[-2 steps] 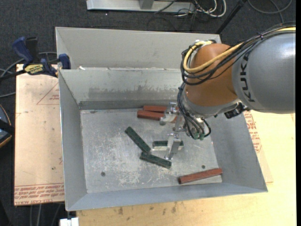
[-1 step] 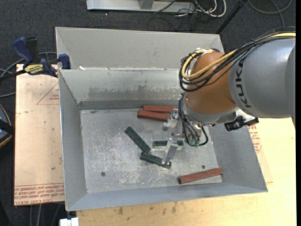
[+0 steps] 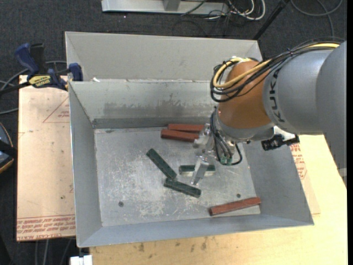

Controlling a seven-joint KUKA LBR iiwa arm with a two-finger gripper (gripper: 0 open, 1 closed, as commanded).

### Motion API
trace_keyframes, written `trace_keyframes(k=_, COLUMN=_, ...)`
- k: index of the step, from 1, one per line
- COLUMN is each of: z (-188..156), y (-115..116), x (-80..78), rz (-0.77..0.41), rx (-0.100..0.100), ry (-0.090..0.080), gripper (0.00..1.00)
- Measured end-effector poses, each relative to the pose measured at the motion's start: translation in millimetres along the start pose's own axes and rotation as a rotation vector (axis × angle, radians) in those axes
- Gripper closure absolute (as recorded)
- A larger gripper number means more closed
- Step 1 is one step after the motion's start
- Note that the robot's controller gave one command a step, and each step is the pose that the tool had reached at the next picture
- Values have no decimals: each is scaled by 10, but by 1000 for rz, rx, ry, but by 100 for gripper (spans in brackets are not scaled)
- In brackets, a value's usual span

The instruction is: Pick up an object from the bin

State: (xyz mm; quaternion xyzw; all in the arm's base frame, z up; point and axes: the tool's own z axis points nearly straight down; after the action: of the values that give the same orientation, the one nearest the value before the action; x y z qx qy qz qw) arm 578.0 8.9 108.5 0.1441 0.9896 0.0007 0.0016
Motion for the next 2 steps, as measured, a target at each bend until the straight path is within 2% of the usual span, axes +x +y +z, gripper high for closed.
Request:
trace_keyframes(k=1, z=345, y=13, x=83, rz=34, rx=-3, ry=-12, gripper=0)
trace_keyframes(k=2, z=318, y=-45, x=-86, rz=134, rx=-6, ry=-21, gripper=100)
